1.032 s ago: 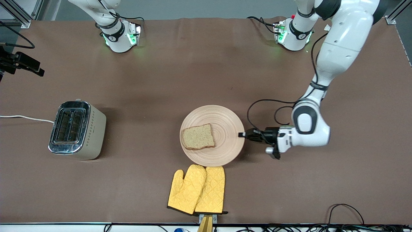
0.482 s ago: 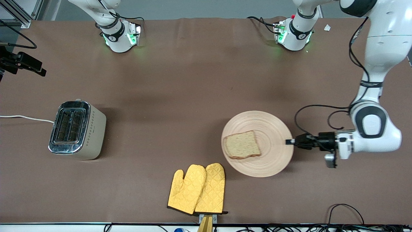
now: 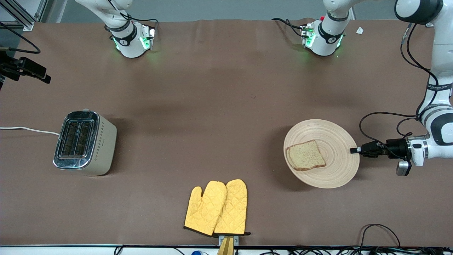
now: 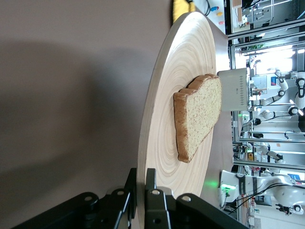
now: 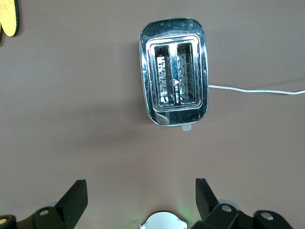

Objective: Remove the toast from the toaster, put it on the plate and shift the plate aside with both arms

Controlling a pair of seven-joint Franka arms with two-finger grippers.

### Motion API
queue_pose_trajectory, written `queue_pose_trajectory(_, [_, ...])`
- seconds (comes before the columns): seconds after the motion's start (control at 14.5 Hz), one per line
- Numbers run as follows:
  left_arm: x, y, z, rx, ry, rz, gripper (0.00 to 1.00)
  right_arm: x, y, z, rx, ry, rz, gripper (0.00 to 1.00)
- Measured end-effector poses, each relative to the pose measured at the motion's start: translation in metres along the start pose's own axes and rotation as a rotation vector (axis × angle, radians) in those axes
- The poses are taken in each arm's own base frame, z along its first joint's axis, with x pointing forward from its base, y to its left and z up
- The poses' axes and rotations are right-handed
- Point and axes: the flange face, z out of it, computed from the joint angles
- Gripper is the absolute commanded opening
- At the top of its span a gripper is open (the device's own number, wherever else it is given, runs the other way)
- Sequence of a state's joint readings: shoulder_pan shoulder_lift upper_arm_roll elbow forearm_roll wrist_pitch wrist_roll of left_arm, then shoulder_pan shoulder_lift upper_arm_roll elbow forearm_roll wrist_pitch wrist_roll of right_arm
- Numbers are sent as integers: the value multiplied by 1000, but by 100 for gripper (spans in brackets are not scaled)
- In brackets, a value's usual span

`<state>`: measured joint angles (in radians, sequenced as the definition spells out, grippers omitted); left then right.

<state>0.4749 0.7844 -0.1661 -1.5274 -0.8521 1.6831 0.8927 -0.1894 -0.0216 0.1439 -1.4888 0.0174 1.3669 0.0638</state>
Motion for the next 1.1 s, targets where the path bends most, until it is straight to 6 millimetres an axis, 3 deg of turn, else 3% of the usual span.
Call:
queue_pose_trajectory(0.14, [-16,-29,-11,-10,21,-17,0,0,0,0,0,0,0,100])
queue_pose_trajectory(0.48, [-36,-51,-41,38,13,-39,0,0,0,0,0,0,0,100])
queue_pose_trajectory(0.69, [-51,-76,-40,16,20,-87,7,0,0,0,0,0,0,100])
queue_pose_trajectory(0.83, [-58,-91,-29,-2,13,-126,26,0,0,0,1,0,0,100])
queue_pose_trajectory(0.89, [-60,-94,-25,-10,10,-147,56,0,0,0,1,0,0,100])
queue_pose_trajectory(0.96, [-60,-95,-23,-12,9,-161,93,0,0,0,1,0,0,100])
queue_pose_trajectory(1.03, [-59,-94,-24,-12,9,-164,100,0,0,0,1,0,0,100])
queue_pose_trajectory(1.1, [-57,-93,-26,-9,12,-164,100,0,0,0,1,0,0,100])
